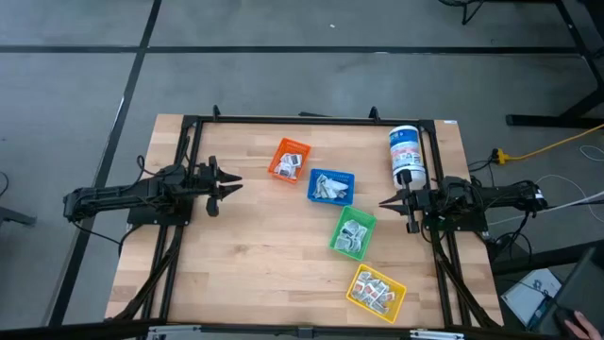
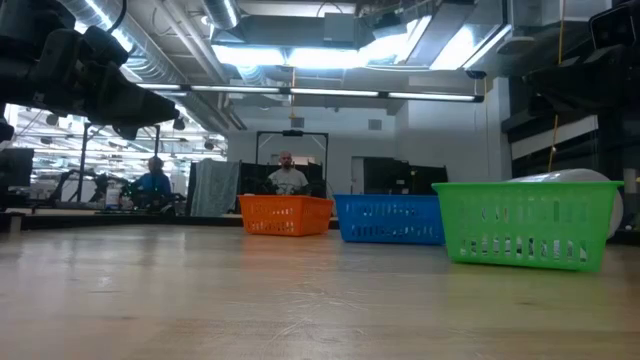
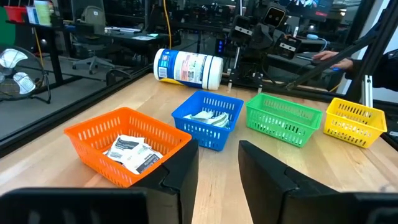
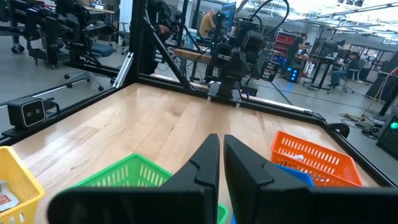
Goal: Pick & Place First Aid Supplies
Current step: Return to Home Position
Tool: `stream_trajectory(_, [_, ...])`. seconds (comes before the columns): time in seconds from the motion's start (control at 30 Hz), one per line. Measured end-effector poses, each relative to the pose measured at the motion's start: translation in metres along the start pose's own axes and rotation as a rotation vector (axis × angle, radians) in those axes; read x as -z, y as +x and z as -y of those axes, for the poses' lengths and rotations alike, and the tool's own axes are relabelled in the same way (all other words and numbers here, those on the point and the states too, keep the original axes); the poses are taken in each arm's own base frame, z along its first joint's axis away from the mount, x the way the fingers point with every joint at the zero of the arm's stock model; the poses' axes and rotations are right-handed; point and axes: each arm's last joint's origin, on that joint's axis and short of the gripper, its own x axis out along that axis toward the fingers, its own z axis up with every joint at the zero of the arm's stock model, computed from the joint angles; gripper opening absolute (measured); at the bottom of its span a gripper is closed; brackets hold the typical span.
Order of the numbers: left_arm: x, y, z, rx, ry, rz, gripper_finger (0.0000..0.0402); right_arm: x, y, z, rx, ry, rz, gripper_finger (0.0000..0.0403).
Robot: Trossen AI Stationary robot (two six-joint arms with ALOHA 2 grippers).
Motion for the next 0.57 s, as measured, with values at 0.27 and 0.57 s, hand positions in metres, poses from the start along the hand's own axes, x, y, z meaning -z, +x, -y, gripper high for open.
stream_trajectory(0.27, [0.0000,0.0000,0.0000,0.000,0.000,0.000,0.0111,0.0000,0.0000,0.0000,0.000,0.000,0.000,0.0026])
stream_trajectory(0.57, [0.0000,0.0000,0.0000,0.000,0.000,0.000,0.0108,0.0000,0.0000,0.0000,0.000,0.000,0.000,0.0026])
